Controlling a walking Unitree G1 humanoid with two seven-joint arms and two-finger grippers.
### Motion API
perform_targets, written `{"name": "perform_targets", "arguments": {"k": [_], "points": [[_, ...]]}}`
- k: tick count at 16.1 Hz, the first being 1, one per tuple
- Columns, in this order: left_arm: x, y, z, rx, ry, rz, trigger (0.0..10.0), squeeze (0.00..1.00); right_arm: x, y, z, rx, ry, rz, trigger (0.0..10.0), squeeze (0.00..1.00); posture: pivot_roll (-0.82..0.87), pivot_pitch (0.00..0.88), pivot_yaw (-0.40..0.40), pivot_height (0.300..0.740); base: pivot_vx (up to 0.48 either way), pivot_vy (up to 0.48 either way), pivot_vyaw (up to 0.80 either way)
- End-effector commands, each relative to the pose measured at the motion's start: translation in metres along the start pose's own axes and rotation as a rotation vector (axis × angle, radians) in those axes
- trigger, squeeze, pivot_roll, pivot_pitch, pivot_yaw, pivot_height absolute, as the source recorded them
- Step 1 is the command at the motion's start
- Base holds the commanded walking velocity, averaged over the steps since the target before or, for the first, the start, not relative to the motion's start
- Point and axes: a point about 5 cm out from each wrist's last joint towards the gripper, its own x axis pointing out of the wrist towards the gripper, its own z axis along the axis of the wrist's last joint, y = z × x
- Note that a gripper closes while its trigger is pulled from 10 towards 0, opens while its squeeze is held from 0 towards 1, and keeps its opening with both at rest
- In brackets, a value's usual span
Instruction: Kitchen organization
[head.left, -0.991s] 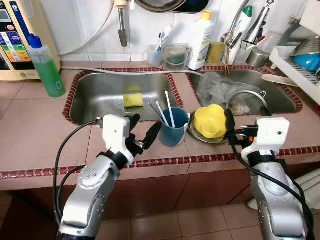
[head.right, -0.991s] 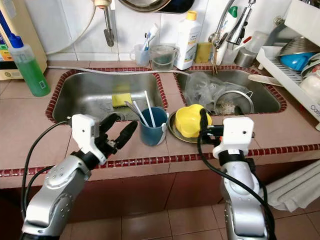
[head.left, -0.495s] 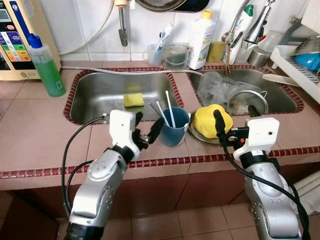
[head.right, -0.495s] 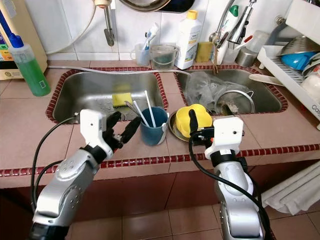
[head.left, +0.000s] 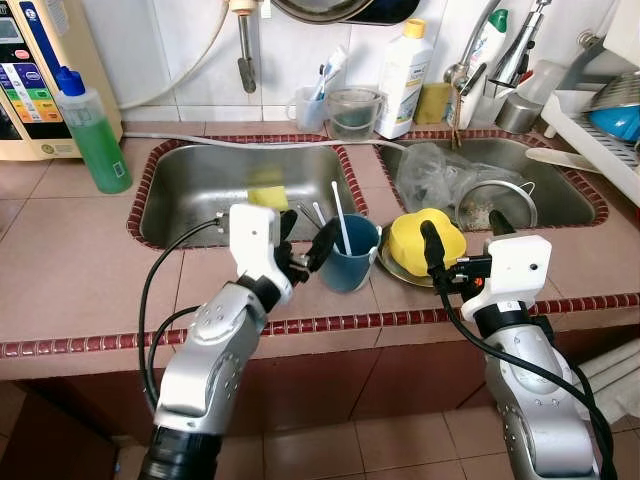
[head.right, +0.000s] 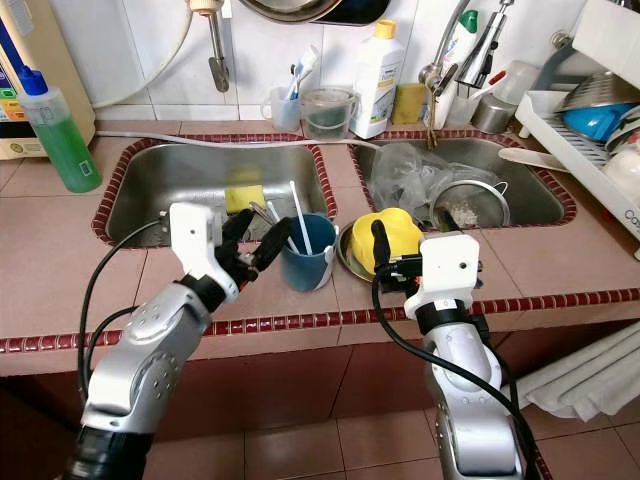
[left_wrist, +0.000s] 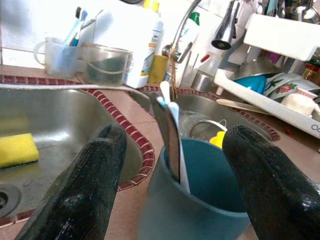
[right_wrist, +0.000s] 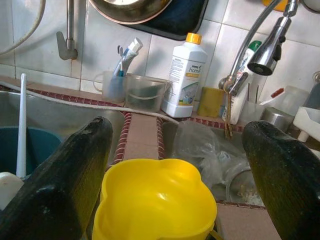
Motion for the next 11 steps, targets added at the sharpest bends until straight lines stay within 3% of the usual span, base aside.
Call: {"name": "perform_targets", "arguments": {"k": [1,9,10,11], "points": [[0.0035,-0.0019,0.0004,-0.015,0.009,0.002,10.0,0.0,-0.0011,-0.0002,0.0061,-0.006,-0.028,-0.005,10.0,0.0,-0.09,0.01,0.023,0.74,0.0,0.0,0.0],[0.008,0.0027,-0.0025,-0.107,0.047,0.062,10.0,0.0,-0.0022,0.0027,0.006,0.0,-0.029,-0.008,10.0,0.0,-0.1,0.014,0.026,0.74,0.0,0.0,0.0],[0.0072,0.0032,-0.0022,-0.12,0.04,0.058,4.4,0.0,-0.0023,0.0033,0.0062,0.0,-0.03,-0.007,10.0,0.0,-0.1,0.014,0.025,0.74,0.0,0.0,0.0],[0.0065,0.0039,-0.0017,-0.123,0.037,0.059,0.0,0.0,-0.0025,0.0036,0.0061,0.001,-0.03,-0.006,10.0,0.0,-0.1,0.016,0.024,0.74,0.0,0.0,0.0]]}}
